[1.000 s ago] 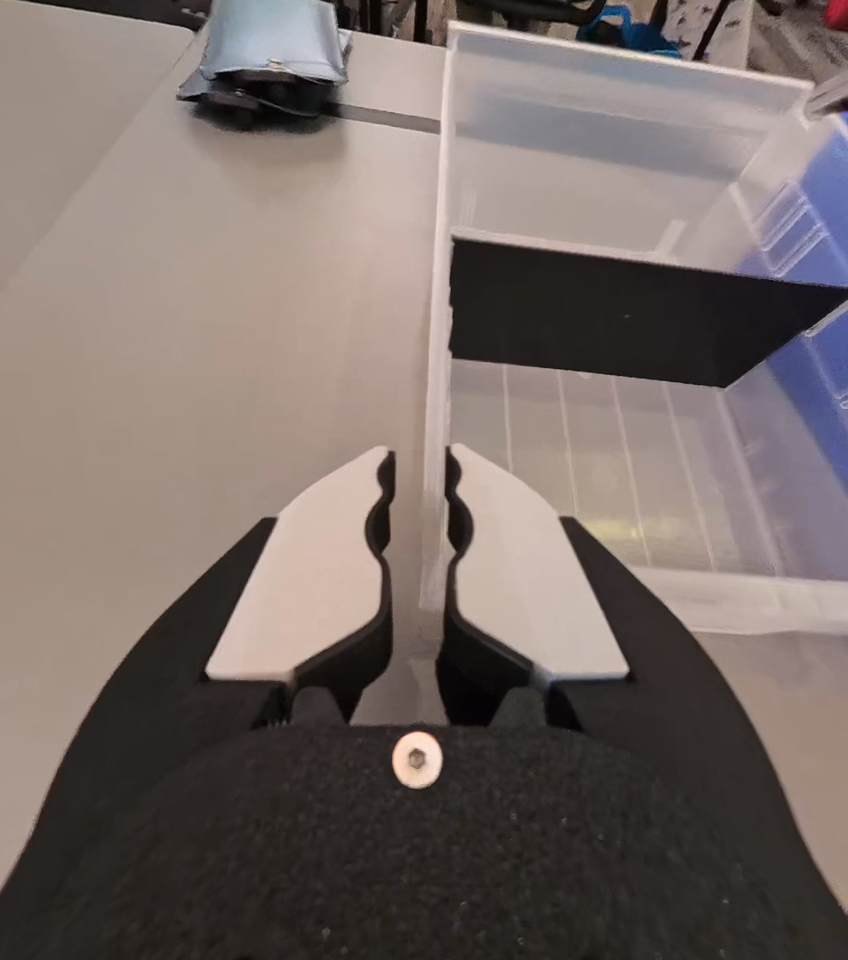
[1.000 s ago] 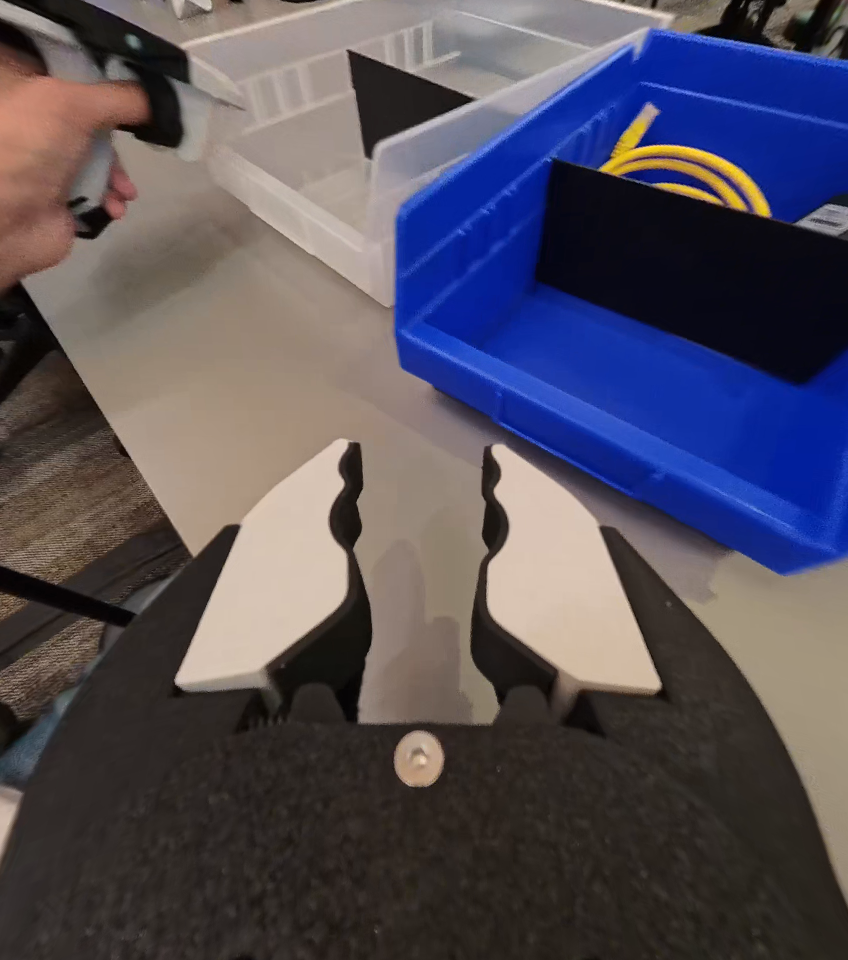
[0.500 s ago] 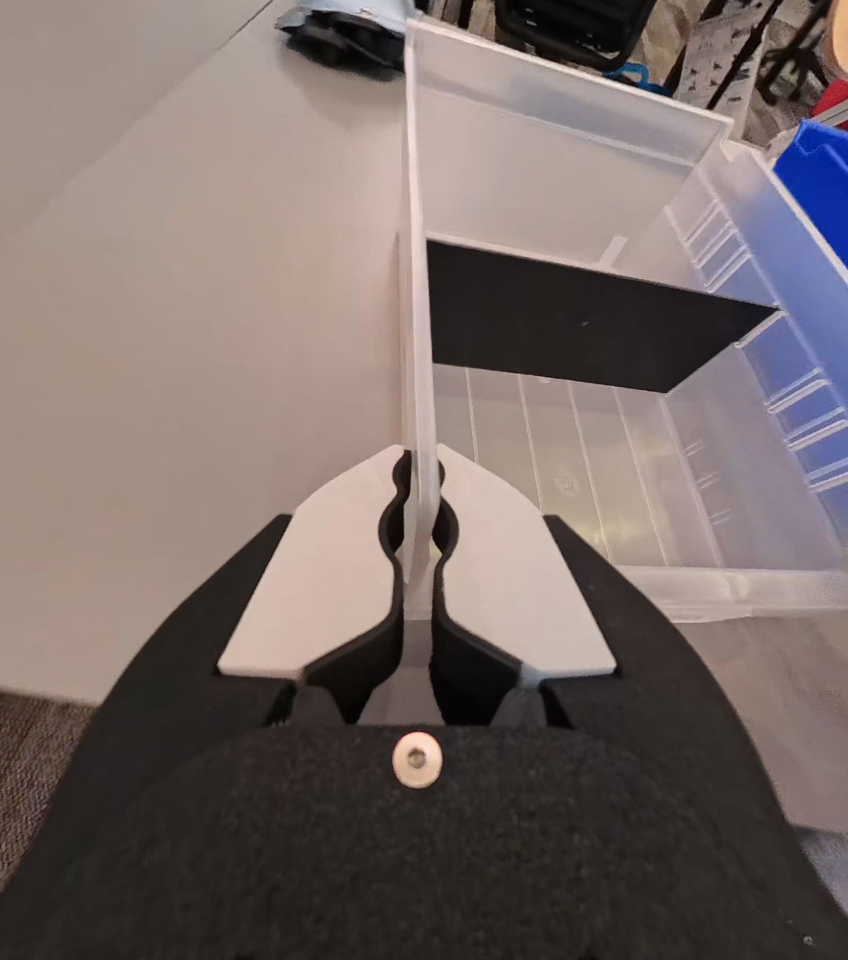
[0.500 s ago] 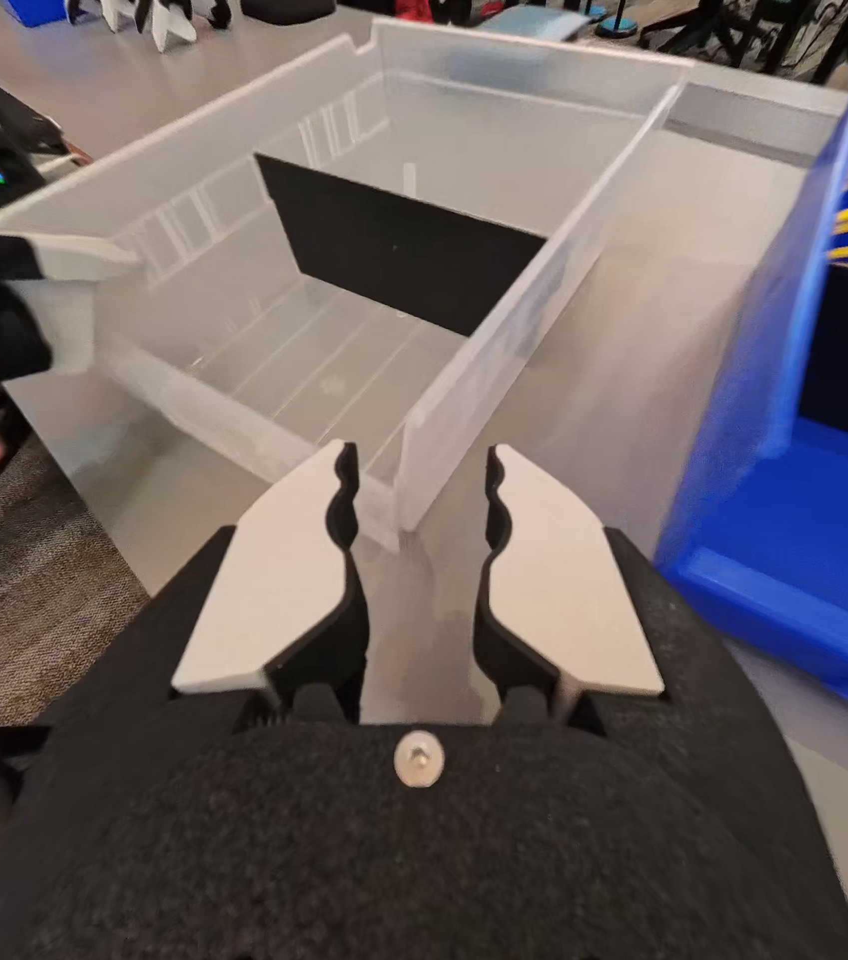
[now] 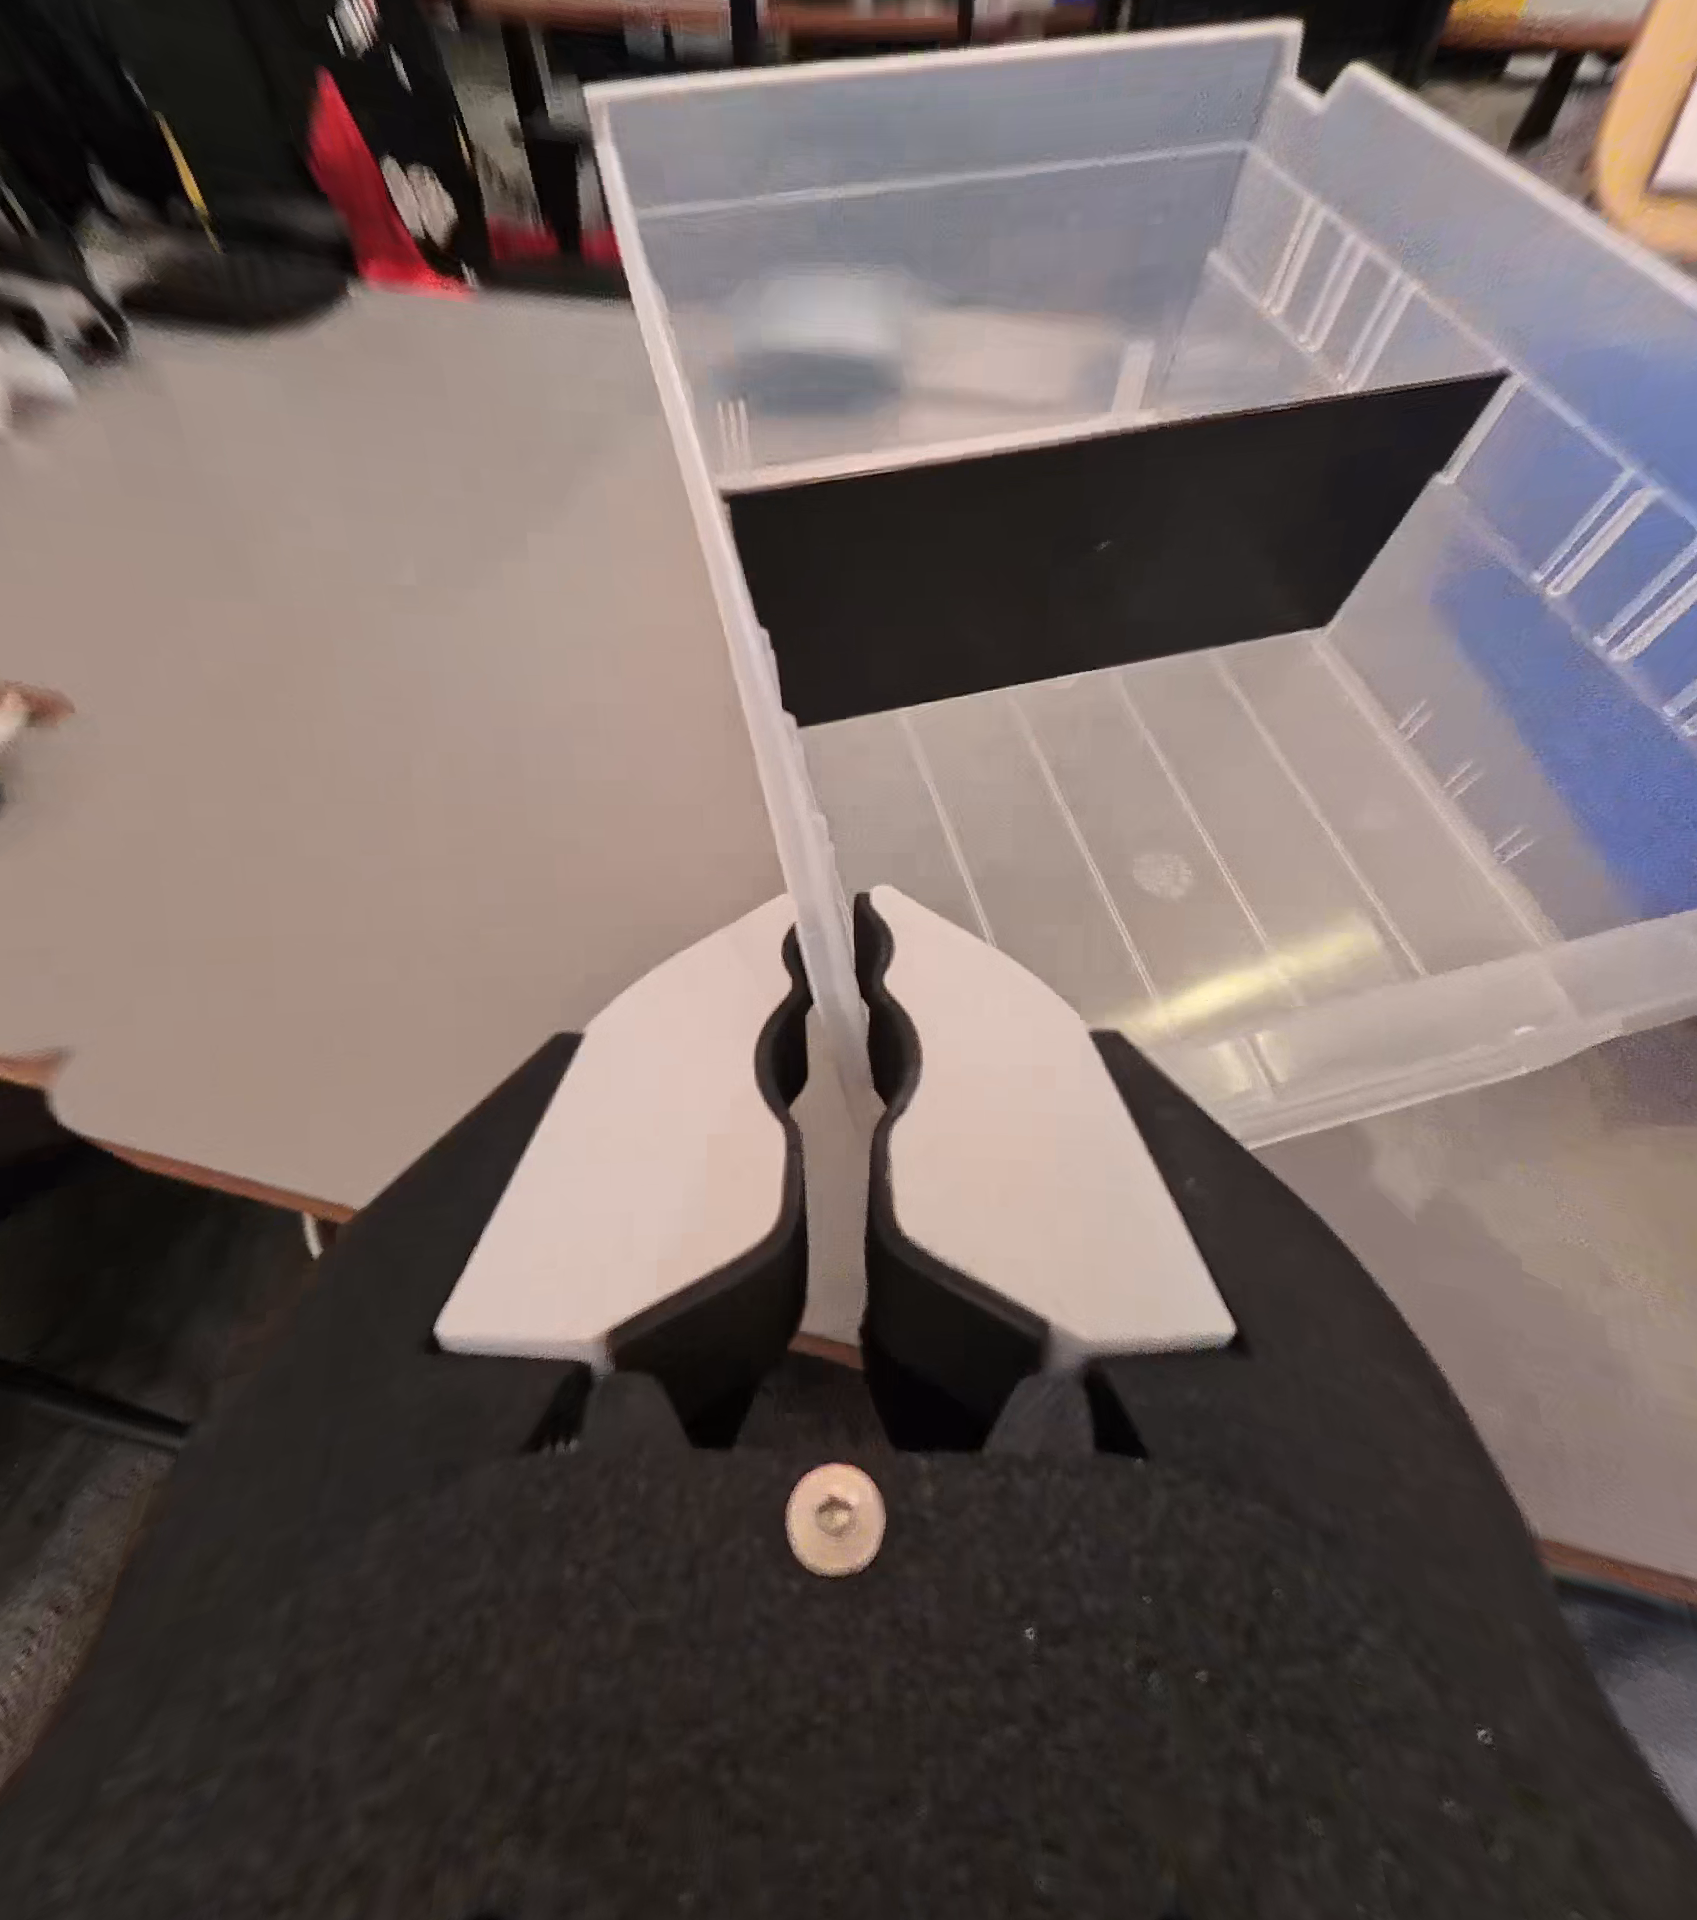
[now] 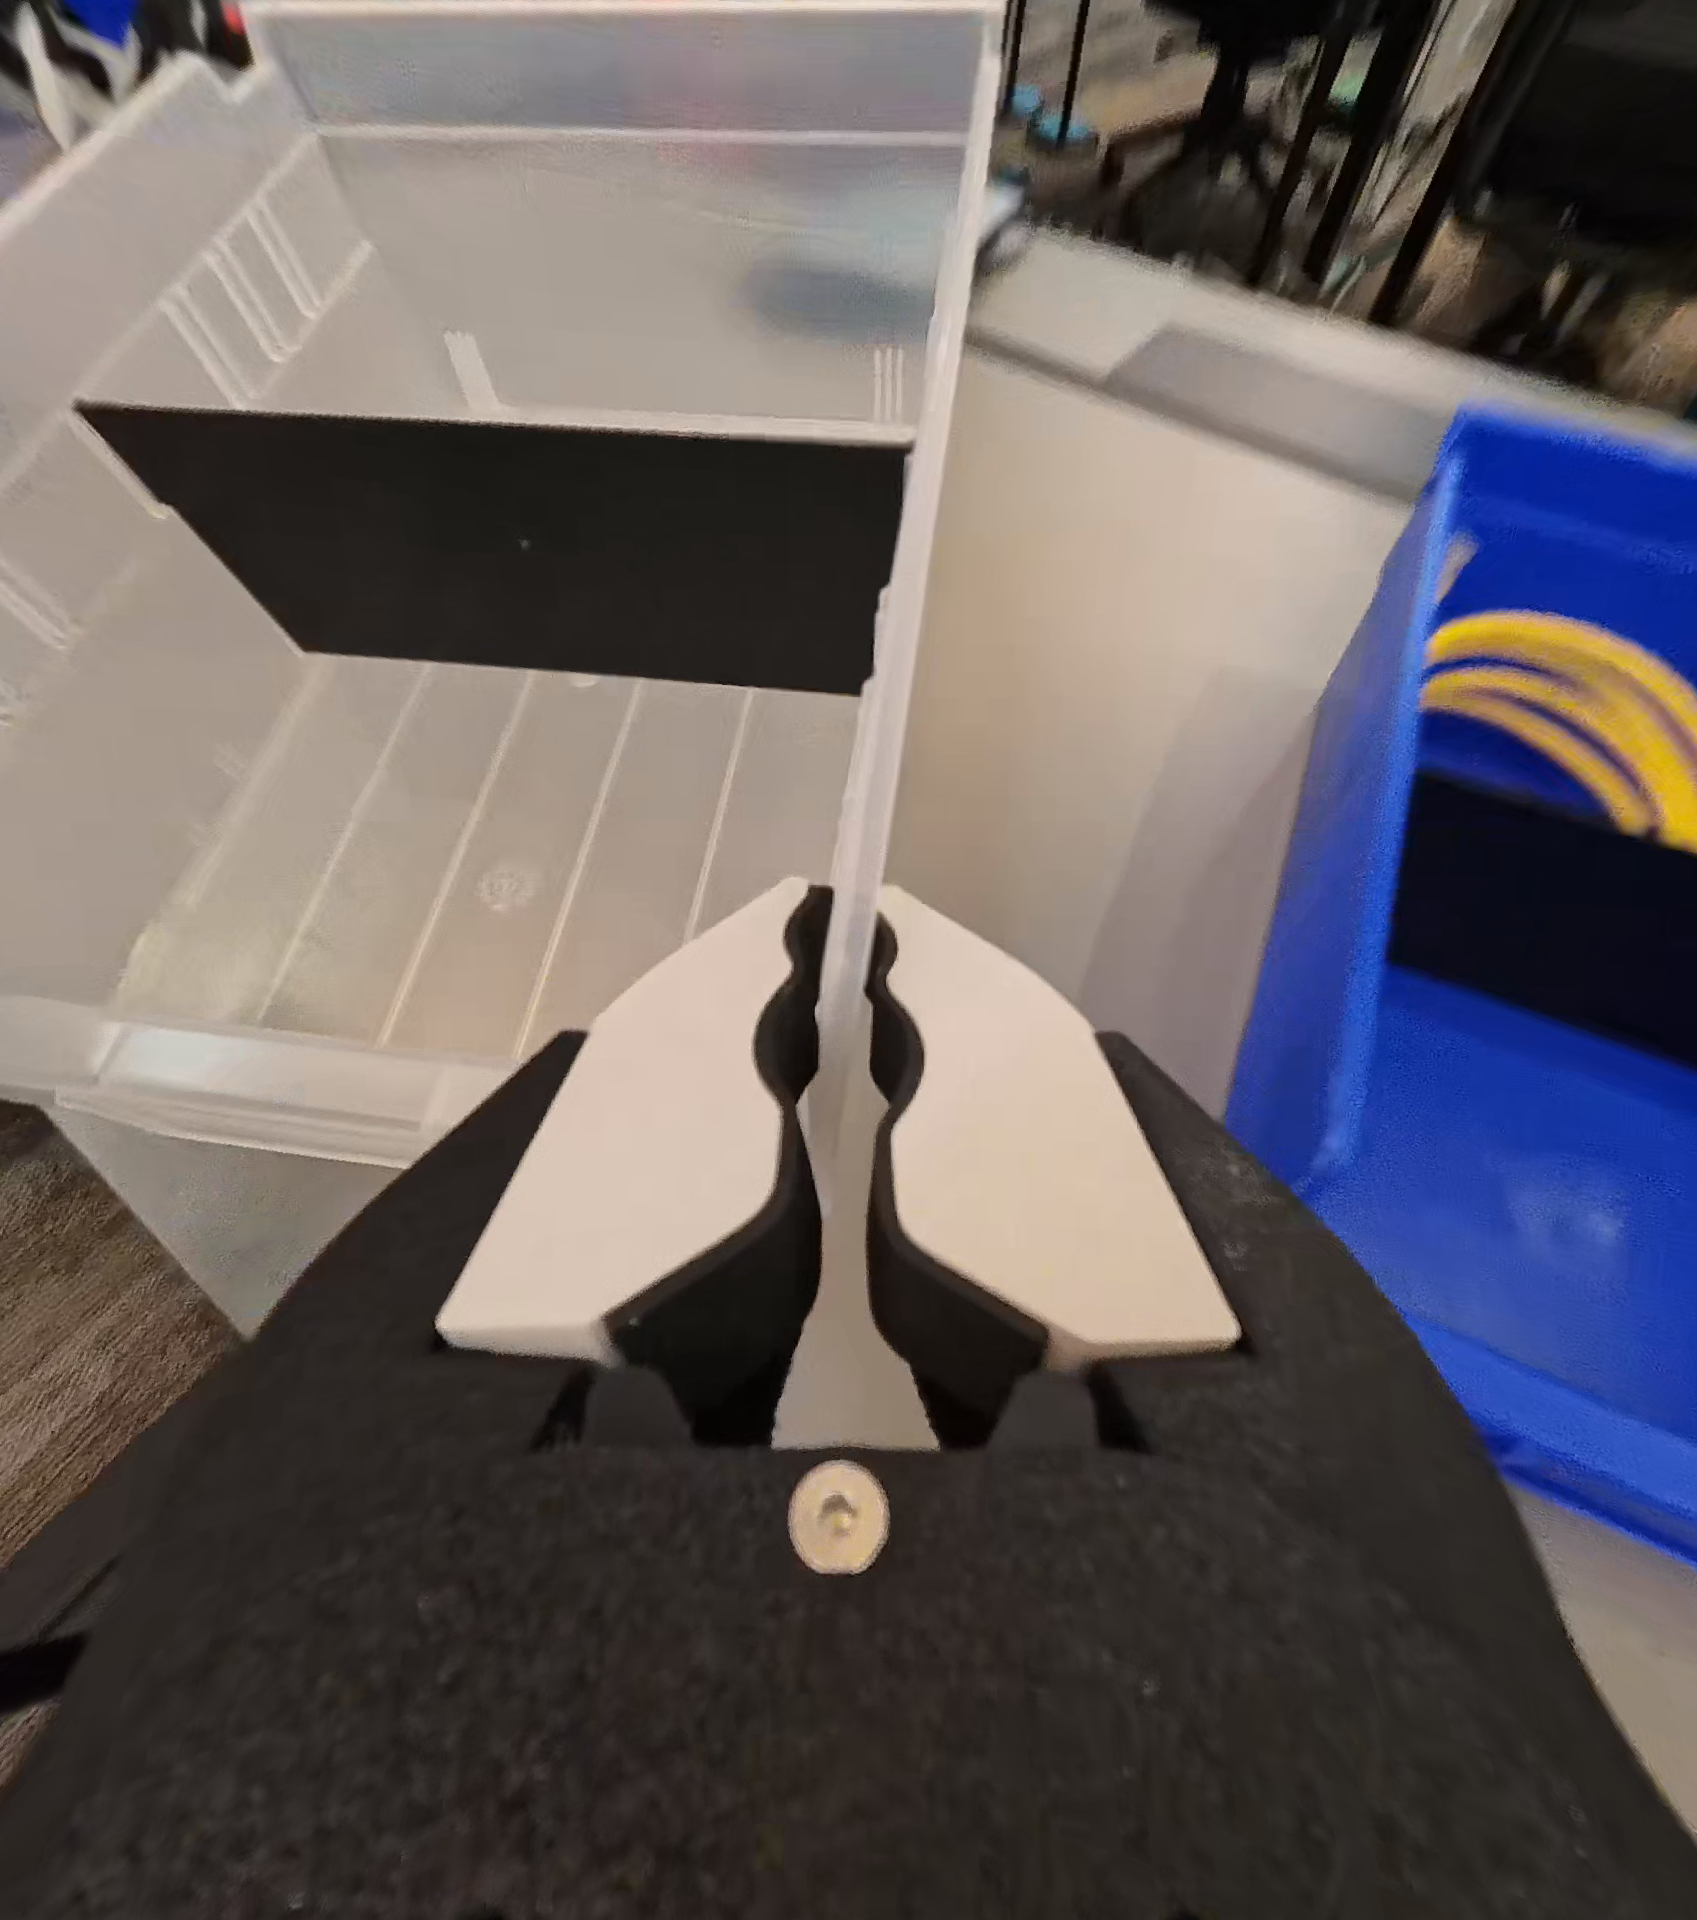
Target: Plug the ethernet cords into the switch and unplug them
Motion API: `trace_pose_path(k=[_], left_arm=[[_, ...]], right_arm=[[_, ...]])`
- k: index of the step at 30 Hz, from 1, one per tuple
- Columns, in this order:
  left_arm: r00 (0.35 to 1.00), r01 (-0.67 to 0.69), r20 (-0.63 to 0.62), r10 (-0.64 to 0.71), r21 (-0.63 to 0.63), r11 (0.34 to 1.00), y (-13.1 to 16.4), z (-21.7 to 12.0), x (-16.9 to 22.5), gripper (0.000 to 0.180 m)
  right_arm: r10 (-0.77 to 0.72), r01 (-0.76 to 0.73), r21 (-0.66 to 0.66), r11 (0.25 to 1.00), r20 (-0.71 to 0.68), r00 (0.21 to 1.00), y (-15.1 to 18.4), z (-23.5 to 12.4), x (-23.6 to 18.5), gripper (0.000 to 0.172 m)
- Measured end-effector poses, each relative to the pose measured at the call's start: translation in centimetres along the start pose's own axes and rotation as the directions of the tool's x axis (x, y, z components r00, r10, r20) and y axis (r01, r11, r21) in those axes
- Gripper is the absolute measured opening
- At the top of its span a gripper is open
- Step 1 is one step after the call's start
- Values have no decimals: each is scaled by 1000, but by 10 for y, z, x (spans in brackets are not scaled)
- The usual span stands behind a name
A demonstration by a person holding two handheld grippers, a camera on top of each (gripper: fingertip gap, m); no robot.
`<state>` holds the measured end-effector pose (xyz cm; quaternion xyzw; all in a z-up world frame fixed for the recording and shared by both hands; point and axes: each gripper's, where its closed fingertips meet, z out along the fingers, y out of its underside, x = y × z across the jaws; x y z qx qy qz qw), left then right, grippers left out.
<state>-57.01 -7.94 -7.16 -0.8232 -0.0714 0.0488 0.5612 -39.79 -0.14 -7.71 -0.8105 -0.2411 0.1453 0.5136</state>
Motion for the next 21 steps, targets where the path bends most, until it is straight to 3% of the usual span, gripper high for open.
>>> trace_pose_path(k=[6,9,12,16,21], left_arm=[[992,-117,-15,122,204,972,-108,-44,68,6],[980,-167,-61,187,253,953,-152,-47,138,6],[954,-211,-146,262,293,933,-179,-43,229,6],[914,-234,-269,305,265,935,-173,-15,352,5],[851,-284,-414,322,153,947,-104,30,509,5]], right_arm=[[19,-3,222,975,-69,997,-80,-78,55,3],[56,-13,282,959,-146,988,-105,-123,118,3],[116,-41,313,949,-225,967,-108,-168,199,3],[131,-48,256,965,-320,938,-68,-208,308,5],[249,-200,154,968,-446,860,32,-234,443,4]])
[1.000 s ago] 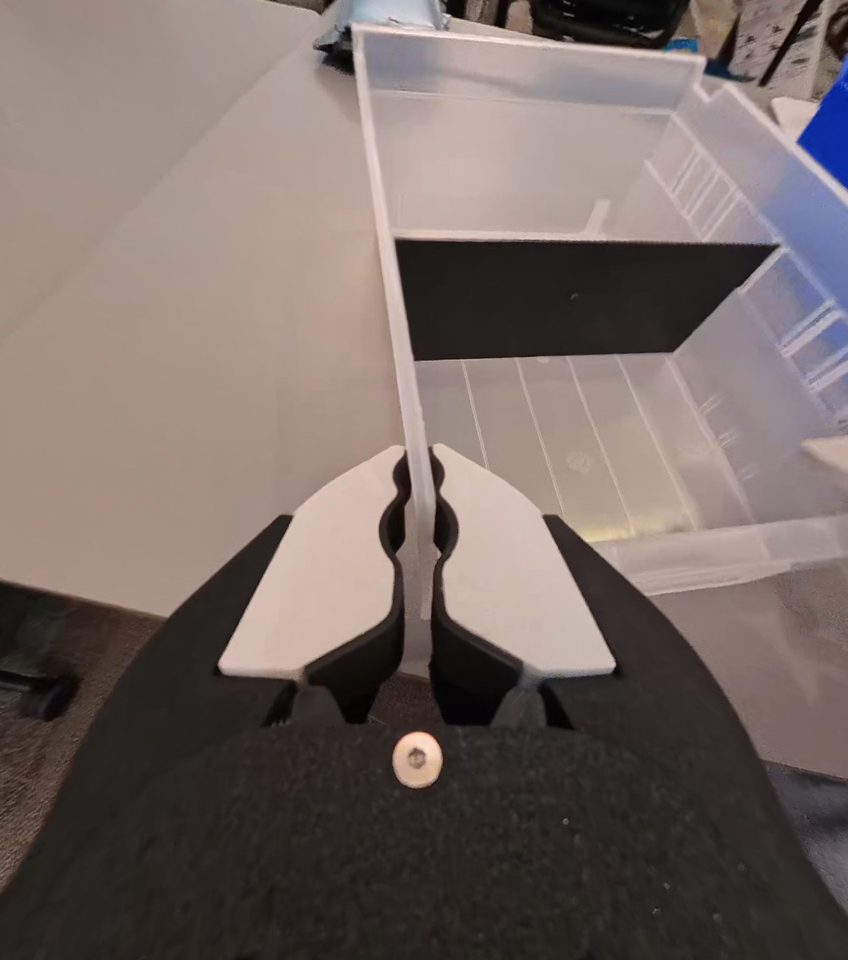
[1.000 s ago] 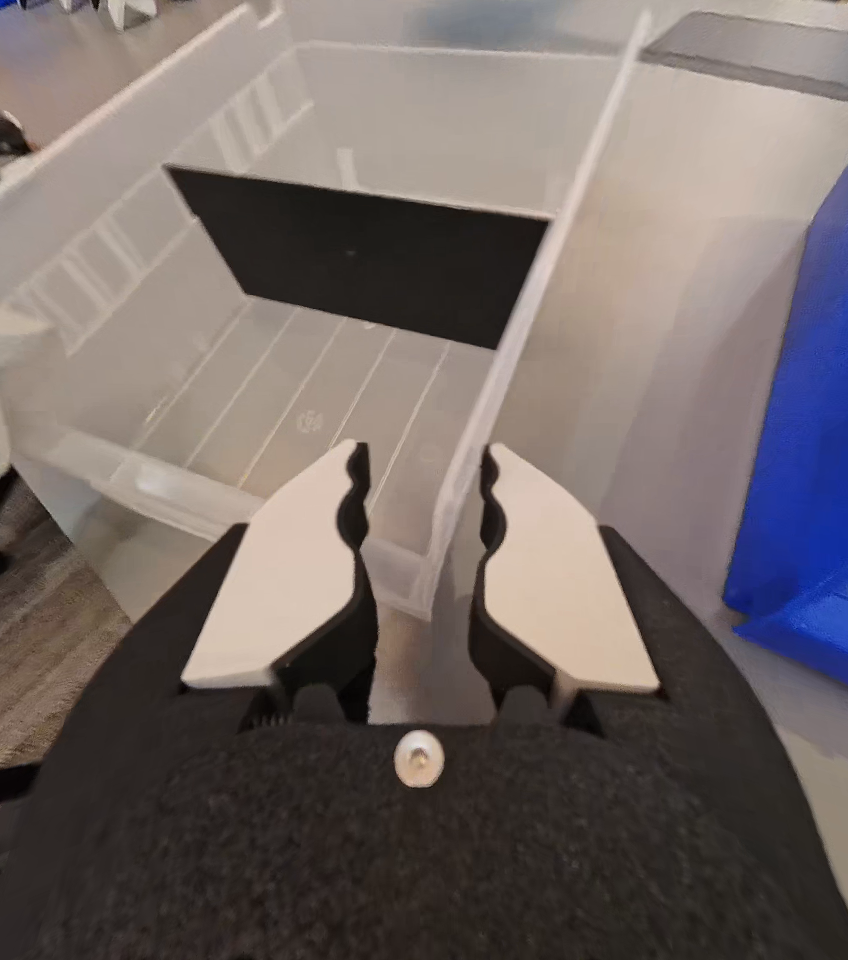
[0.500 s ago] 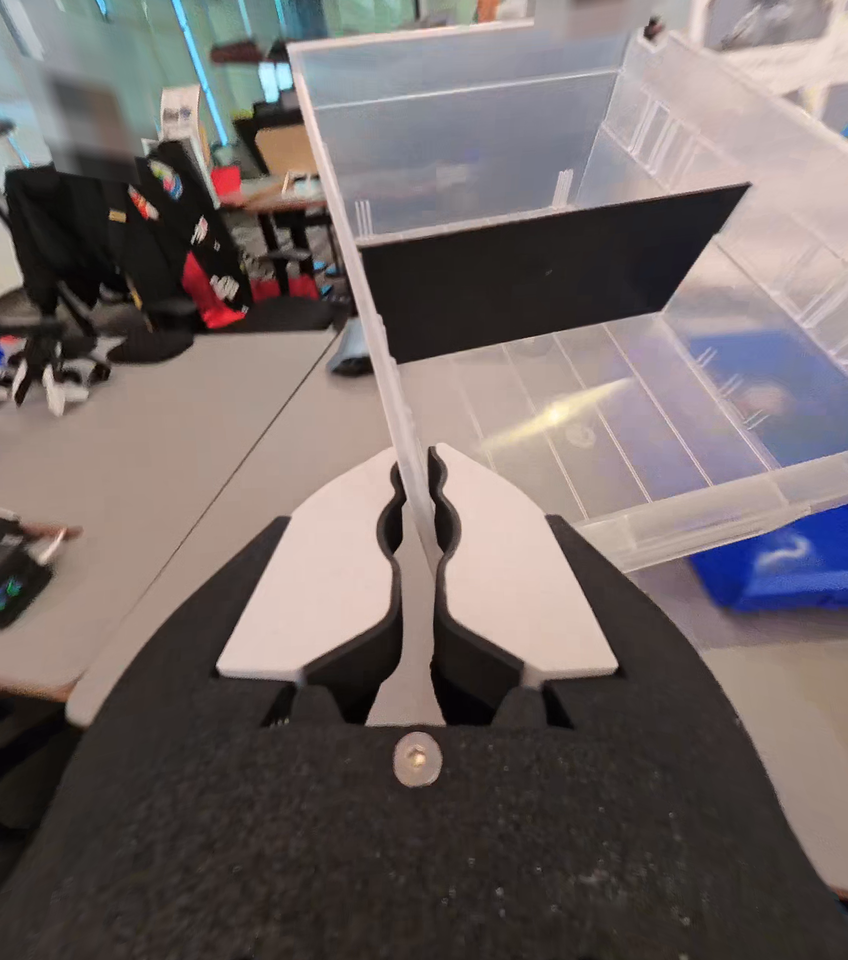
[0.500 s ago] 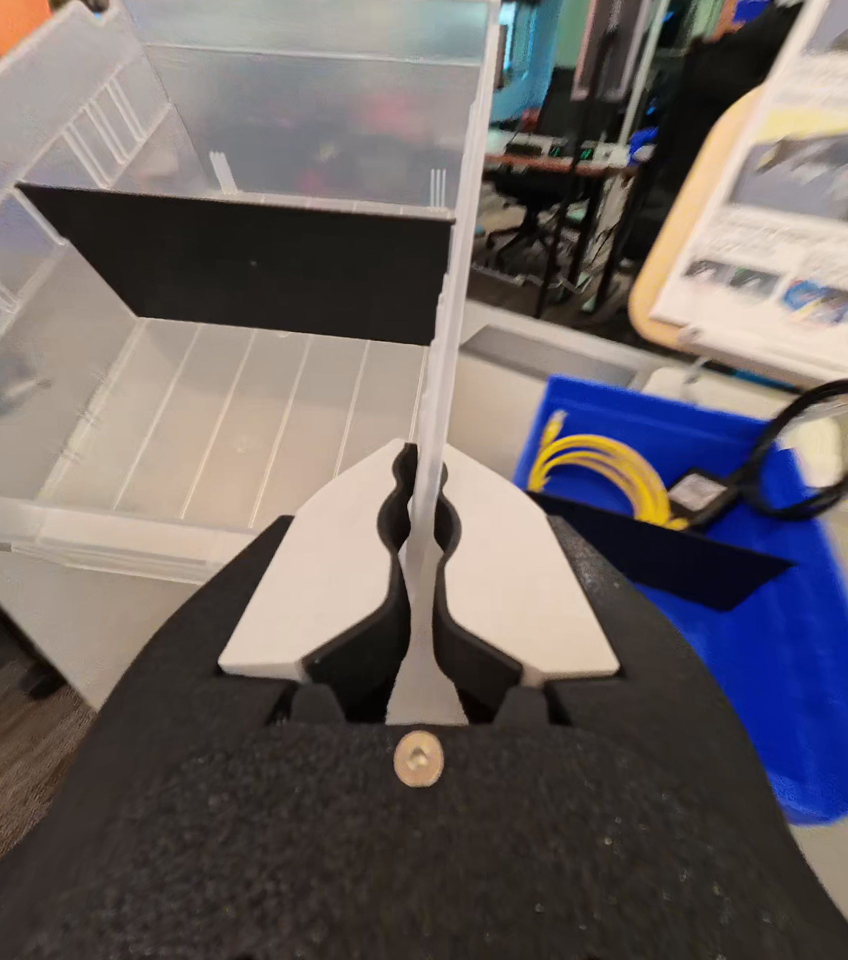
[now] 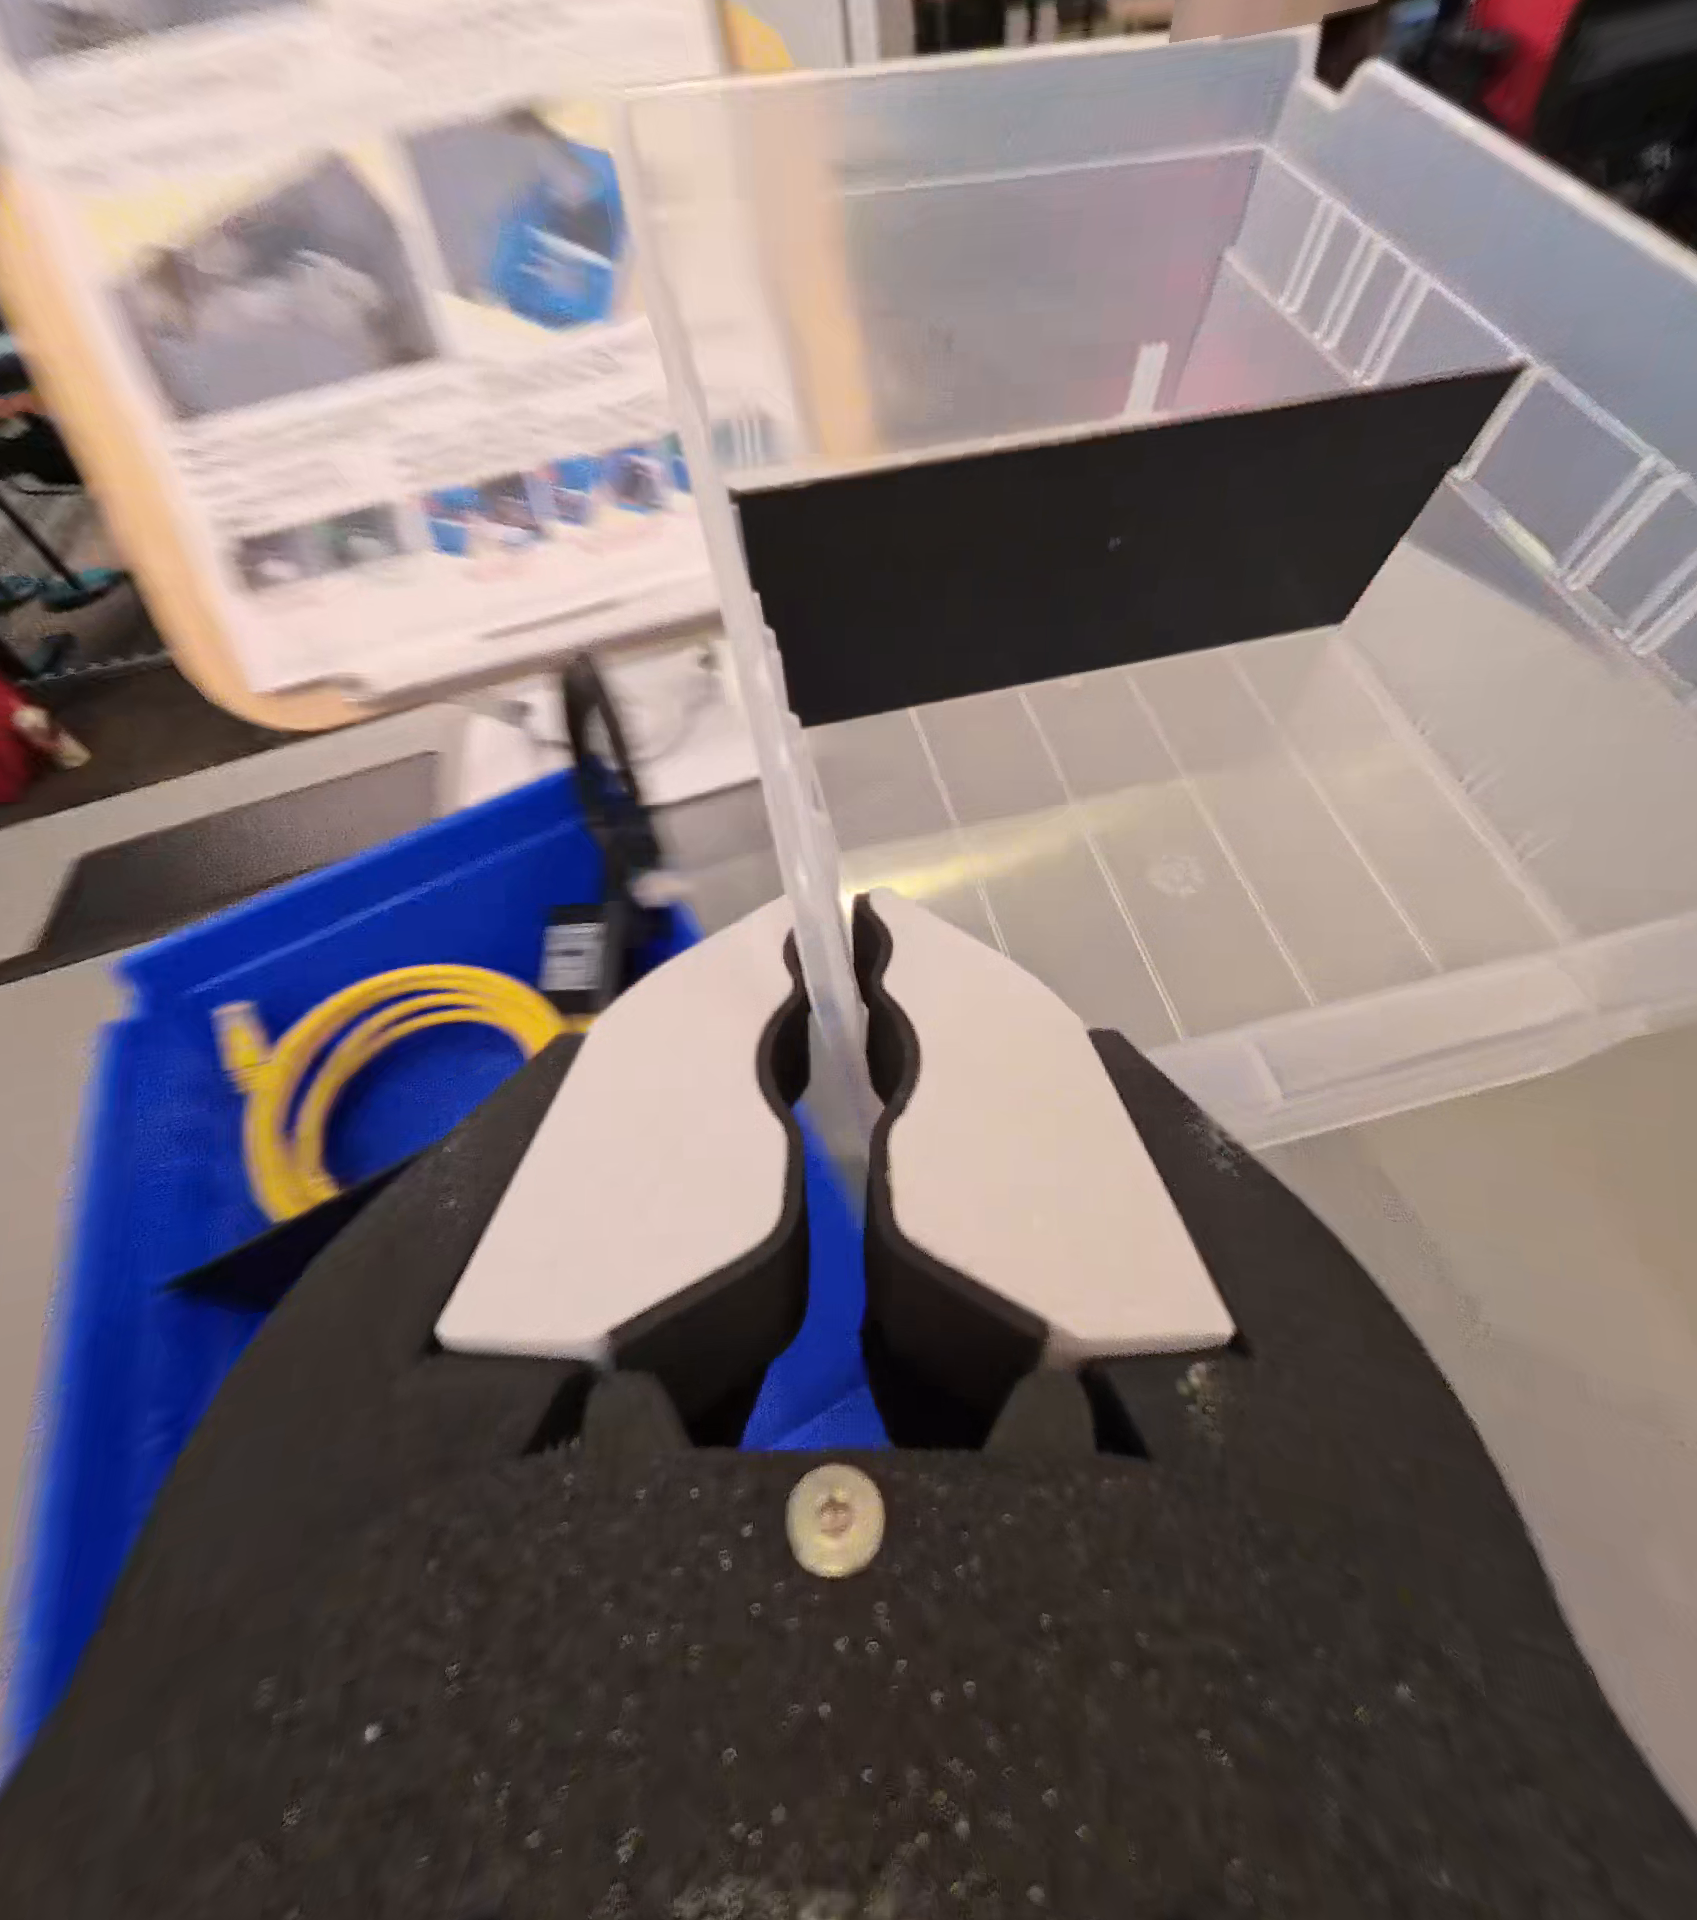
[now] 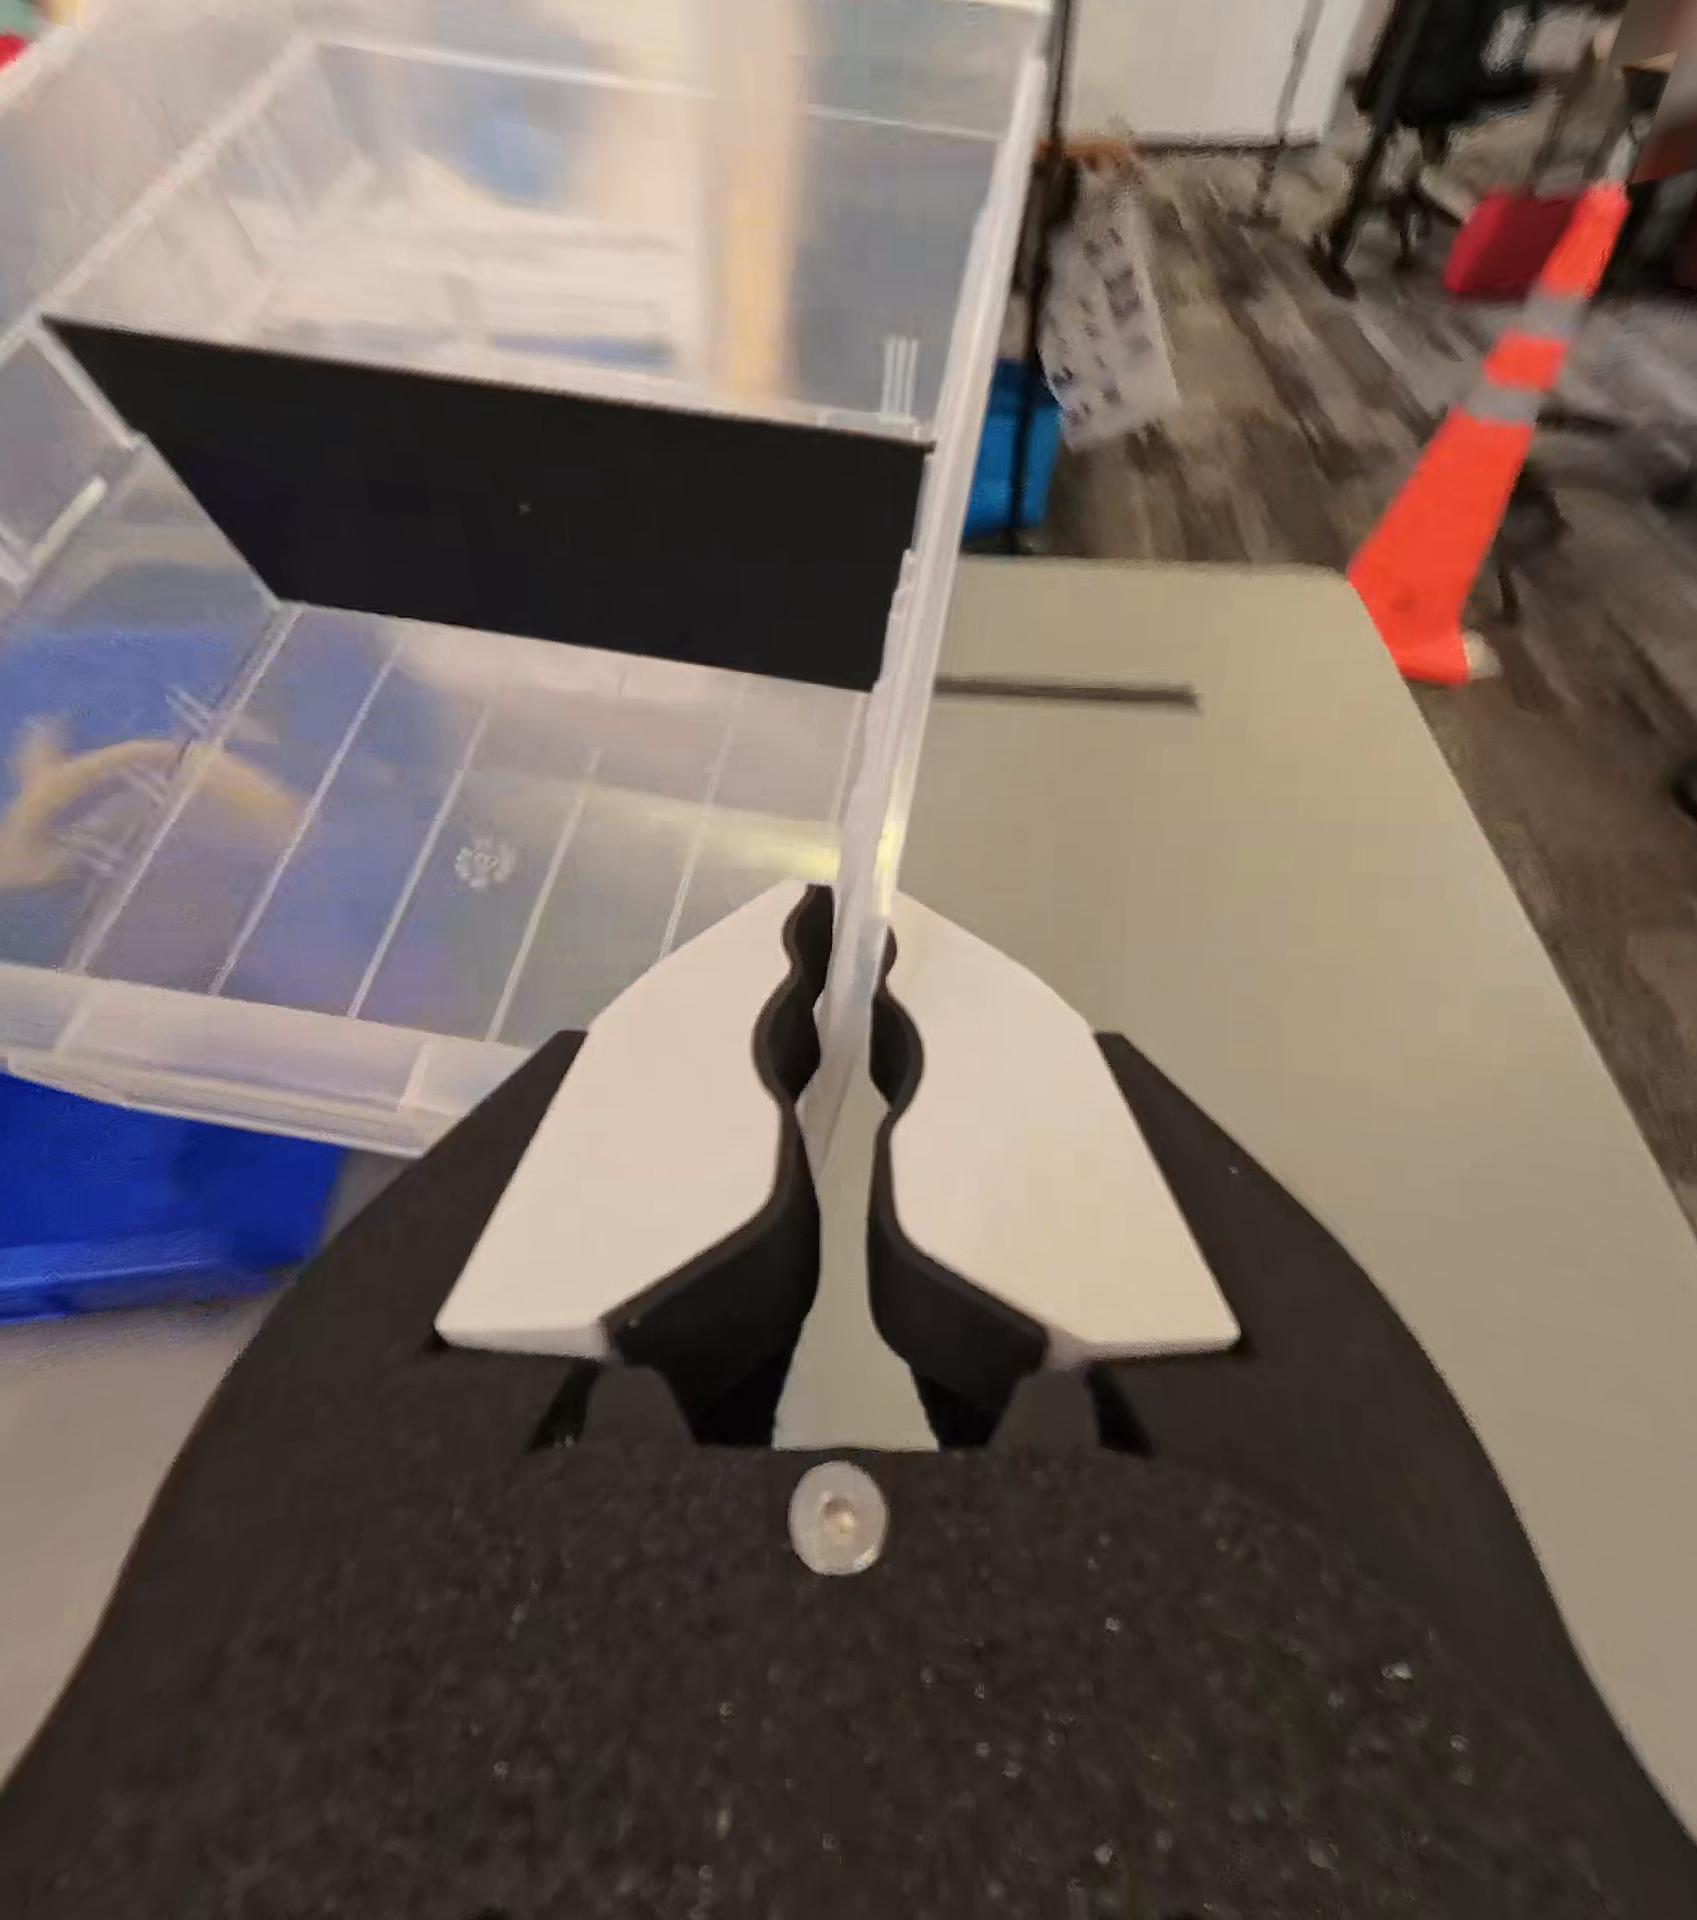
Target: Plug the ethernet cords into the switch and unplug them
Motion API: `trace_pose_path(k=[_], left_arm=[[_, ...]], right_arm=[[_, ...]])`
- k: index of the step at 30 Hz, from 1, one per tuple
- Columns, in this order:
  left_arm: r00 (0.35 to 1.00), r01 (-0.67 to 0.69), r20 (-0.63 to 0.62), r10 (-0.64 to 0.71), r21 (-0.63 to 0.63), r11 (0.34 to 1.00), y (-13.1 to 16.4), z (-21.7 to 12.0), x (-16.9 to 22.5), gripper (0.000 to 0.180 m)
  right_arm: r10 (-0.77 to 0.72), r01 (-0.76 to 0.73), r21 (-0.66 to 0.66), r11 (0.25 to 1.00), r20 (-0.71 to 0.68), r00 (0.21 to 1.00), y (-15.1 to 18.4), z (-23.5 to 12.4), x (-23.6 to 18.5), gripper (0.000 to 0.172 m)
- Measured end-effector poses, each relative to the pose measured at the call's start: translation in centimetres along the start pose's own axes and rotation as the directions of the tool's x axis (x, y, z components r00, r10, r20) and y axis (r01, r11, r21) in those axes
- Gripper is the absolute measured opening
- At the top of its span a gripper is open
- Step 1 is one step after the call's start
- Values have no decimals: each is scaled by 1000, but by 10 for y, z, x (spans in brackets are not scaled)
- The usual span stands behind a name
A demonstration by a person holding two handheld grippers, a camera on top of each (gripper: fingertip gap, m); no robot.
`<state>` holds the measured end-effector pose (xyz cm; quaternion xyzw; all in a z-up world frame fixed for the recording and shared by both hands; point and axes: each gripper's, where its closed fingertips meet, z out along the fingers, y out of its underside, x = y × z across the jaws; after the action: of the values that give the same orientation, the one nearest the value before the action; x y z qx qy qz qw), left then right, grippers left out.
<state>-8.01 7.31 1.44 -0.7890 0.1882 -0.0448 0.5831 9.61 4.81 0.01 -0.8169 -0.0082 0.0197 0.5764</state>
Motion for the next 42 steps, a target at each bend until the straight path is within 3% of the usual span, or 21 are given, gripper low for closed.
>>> trace_pose_path(k=[5,9,11,14,16,19,23,25,26,29,33,36,39,42], left_arm=[[993,-93,-79,88,-67,993,29,57,120,8],[986,-147,-96,139,-87,985,58,75,161,9],[986,-135,-116,122,-110,985,74,80,168,10],[987,-78,-152,55,-144,987,100,85,171,13],[984,-71,-166,56,-88,994,101,84,172,16],[982,-126,-152,109,-108,986,101,84,170,23],[973,-123,-205,102,-91,988,93,62,160,44],[960,-19,-279,5,-47,999,80,40,151,45],[938,42,-344,-48,-24,999,71,27,146,48],[904,161,-405,-136,30,986,47,-2,102,48],[928,181,-343,-147,67,981,35,-39,17,50],[942,226,-263,-207,45,973,63,-62,-49,51],[973,225,-66,-221,56,973,108,-81,-118,55],[969,242,34,-243,39,970,147,-86,-154,65]], right_arm=[[22,-34,-141,989,-80,997,63,24,127,4],[-38,21,-187,982,-87,995,106,29,170,5],[-106,87,-200,976,-86,991,122,32,176,6],[-47,28,-216,976,-81,996,129,38,175,4],[17,-32,-194,980,-76,997,127,42,174,3],[76,-88,-148,985,-84,994,124,44,173,3],[-43,30,-83,996,-156,987,112,29,177,15],[-155,140,-96,986,-170,973,102,12,175,30],[-197,184,-91,979,-169,966,96,4,172,29],[-274,269,-65,961,-88,958,77,-12,138,31],[-278,278,16,960,65,958,47,-17,51,33],[-211,190,98,977,299,931,41,-19,-49,33],[-59,17,92,996,481,875,68,-16,-150,41],[-143,137,46,989,438,887,104,8,-202,61]])
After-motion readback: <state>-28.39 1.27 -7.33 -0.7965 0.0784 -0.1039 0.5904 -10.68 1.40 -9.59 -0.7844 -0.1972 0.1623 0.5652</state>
